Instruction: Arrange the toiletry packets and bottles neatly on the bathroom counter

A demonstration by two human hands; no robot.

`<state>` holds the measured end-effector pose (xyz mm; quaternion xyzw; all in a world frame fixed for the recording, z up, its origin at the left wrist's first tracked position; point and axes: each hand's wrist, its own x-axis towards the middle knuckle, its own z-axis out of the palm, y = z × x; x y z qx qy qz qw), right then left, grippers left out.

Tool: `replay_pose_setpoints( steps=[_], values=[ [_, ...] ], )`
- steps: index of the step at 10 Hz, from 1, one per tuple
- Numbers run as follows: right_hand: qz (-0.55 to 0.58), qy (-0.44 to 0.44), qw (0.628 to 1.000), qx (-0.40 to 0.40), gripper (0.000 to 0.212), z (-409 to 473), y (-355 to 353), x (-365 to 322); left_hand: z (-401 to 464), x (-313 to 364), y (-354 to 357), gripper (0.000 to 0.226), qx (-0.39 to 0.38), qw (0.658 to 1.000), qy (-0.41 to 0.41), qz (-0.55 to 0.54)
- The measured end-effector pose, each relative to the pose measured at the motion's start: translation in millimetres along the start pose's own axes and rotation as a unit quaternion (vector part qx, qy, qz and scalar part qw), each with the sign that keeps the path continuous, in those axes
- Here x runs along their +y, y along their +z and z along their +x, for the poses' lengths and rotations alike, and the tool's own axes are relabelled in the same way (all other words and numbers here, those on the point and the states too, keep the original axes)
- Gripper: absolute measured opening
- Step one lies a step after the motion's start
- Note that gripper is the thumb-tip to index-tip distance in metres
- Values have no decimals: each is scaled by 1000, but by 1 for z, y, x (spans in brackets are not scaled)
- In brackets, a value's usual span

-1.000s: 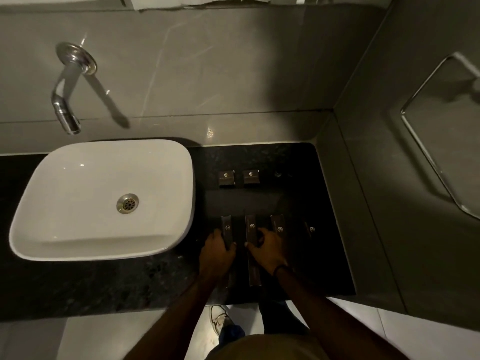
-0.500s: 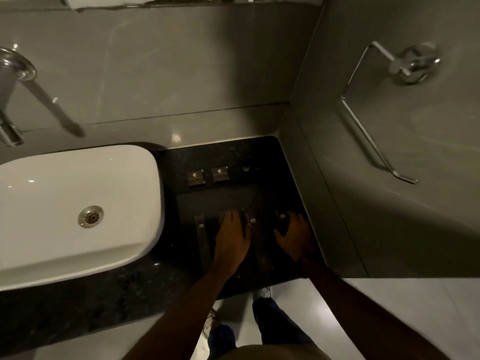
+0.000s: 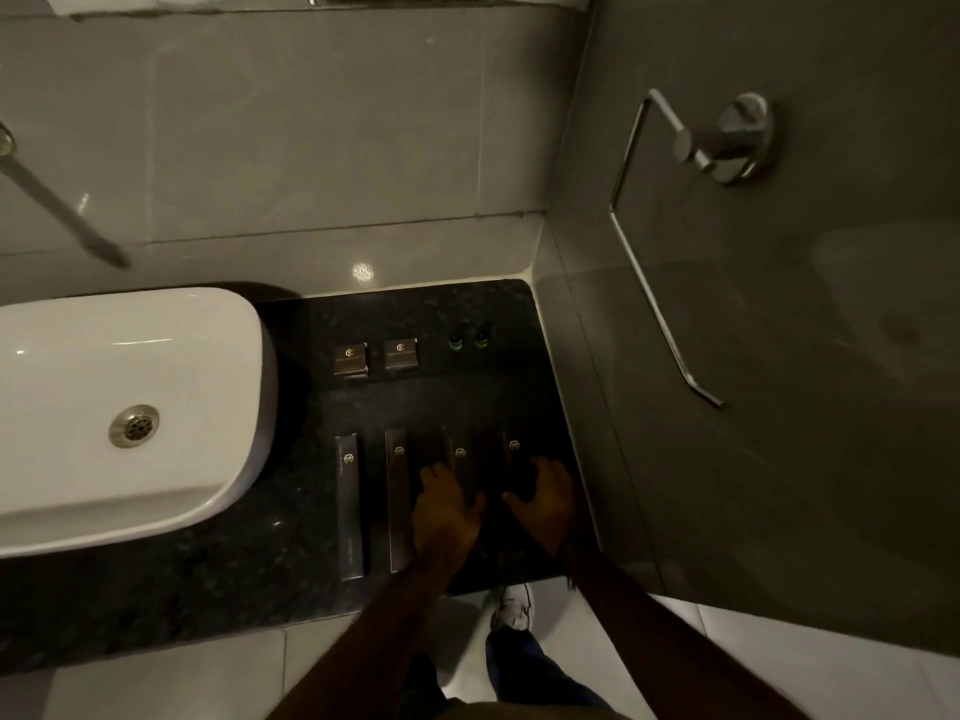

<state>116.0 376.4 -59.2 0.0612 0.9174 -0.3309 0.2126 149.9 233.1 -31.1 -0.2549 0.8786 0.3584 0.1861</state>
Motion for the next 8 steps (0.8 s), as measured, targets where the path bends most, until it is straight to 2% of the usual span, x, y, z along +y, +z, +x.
replay_pose_setpoints(
  steps=[7, 8],
  values=[
    [45, -9, 999, -15, 65, 2, -1, -6, -1, 3, -1, 66, 20, 999, -25, 14],
    [74, 4, 997, 15, 68, 2, -4, -1, 0, 2, 5, 67, 44, 998, -27, 28]
  ],
)
